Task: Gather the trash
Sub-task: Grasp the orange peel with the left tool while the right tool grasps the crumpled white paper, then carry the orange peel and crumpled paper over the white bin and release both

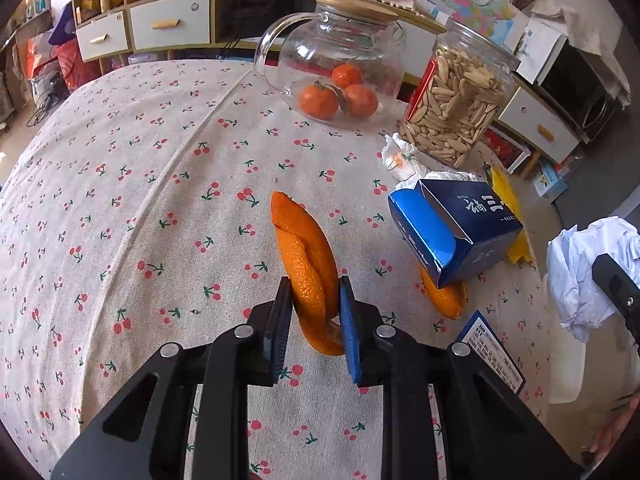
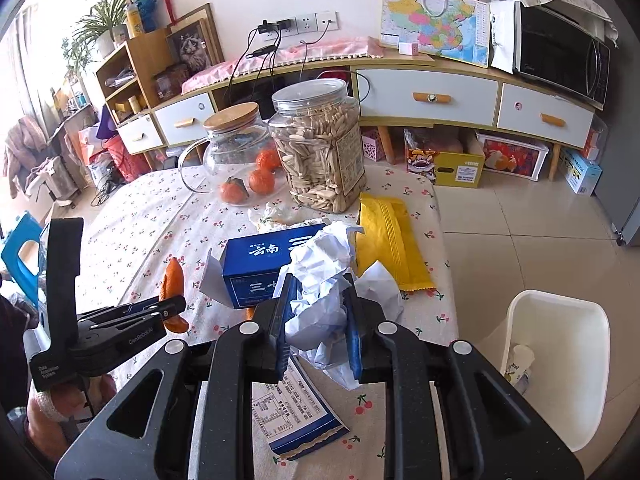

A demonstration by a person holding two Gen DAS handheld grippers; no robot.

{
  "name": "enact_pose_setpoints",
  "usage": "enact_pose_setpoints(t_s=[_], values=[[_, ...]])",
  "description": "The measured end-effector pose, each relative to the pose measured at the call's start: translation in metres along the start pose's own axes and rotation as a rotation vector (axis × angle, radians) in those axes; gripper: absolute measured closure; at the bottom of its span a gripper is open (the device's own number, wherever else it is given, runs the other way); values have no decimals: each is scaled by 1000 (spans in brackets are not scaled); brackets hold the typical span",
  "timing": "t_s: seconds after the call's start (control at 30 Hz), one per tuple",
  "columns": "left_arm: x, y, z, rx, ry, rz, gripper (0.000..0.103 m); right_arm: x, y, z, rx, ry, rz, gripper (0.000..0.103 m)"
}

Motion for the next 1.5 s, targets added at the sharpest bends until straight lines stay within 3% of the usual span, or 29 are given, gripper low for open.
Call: enact_pose_setpoints(t_s=[0.47,0.73,1.0,1.5], values=[[11,59,-10,184,-39,207,80,0,13,-5,-44,29,62,82],[16,94,14,294,-105,348,79,7,31,5,-102,31,139,81],[12,114,53,288,-160,416,78,9,52,22,-128,24,194,81],[-4,118,131,218,-245,434,78,-6,91,90,-202,-58,233,81]])
Point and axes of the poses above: each gripper's, at about its wrist camera, not at the fingertips, and y roughly against the way its jaws point, z to its right, x to its top, the point moved 10 cm from there along -y, roughly the way its jaws point, and after that the axes turned 9 degrees about -z, right-handed, at the moved point
